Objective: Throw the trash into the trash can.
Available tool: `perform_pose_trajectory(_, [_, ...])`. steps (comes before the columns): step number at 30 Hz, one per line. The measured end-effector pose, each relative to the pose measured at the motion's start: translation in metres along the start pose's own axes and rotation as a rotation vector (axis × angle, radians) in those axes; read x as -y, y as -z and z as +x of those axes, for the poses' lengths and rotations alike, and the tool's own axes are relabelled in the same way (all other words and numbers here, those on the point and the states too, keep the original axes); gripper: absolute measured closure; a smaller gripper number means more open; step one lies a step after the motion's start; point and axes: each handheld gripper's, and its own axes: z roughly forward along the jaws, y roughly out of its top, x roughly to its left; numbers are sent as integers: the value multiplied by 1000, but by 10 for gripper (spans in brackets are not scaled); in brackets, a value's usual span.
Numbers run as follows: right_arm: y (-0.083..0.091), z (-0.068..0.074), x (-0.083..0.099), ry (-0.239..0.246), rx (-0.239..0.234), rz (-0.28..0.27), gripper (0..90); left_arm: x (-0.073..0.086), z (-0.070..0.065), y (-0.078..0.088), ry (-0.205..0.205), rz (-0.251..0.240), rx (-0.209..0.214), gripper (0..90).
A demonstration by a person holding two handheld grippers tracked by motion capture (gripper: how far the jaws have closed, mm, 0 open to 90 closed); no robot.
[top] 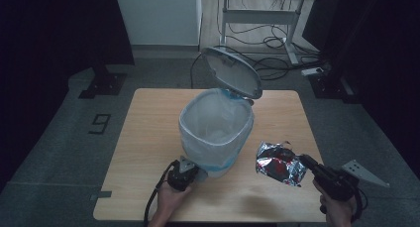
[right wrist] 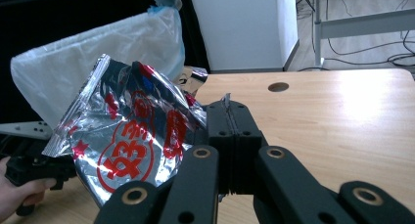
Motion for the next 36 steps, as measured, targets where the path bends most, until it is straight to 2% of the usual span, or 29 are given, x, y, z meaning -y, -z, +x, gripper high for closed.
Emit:
perform_pose_trajectory(19, [-2,10,-22,8,-24,-56,892,0,0,0,1,-2,4,900])
perform_pose_trajectory(23, [-5,12,-24,-4,-38,-56,892,0,0,0,1,-1,4,900])
perform_pose_trajectory(36, [-7,17,-41,7,-46,-83,892,0,1,0,5,-2,7,900])
